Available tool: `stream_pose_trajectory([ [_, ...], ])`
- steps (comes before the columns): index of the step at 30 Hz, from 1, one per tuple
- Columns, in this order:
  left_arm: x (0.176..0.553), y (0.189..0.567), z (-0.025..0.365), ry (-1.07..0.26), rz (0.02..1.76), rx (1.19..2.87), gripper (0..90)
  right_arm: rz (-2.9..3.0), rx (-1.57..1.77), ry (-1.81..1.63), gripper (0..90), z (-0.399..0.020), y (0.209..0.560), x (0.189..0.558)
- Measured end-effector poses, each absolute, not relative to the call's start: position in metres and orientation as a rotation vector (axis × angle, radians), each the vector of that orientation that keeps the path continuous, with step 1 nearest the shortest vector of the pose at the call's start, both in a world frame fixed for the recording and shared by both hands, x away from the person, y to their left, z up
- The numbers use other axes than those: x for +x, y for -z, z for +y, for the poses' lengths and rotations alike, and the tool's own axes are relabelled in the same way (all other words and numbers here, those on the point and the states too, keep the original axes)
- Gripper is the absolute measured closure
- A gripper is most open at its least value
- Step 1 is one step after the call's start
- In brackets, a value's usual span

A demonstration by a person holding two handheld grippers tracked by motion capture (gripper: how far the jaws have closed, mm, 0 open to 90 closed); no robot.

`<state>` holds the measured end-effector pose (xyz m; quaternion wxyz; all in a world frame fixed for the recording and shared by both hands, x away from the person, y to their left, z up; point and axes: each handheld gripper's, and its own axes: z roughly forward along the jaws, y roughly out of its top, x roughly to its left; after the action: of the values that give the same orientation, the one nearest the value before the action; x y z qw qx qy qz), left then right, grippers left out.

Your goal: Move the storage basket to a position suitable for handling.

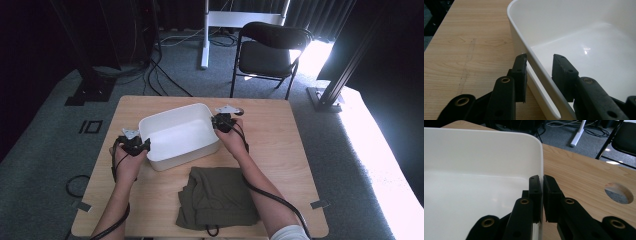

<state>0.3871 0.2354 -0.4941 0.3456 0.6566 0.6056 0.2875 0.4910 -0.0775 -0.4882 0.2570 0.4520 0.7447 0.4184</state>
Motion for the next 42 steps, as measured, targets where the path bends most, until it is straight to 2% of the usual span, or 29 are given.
stream_pose_trajectory([
  [25,0.404,0.496,0.212,-0.736,1.539,1.718,71.1,1.988,1.331,-1.112,85.6,-0.106,0.486,0.484],
  [42,0.421,0.496,0.179,-0.71,1.486,1.756,71.6,1.939,1.396,-1.085,85.5,-0.143,0.486,0.481],
])
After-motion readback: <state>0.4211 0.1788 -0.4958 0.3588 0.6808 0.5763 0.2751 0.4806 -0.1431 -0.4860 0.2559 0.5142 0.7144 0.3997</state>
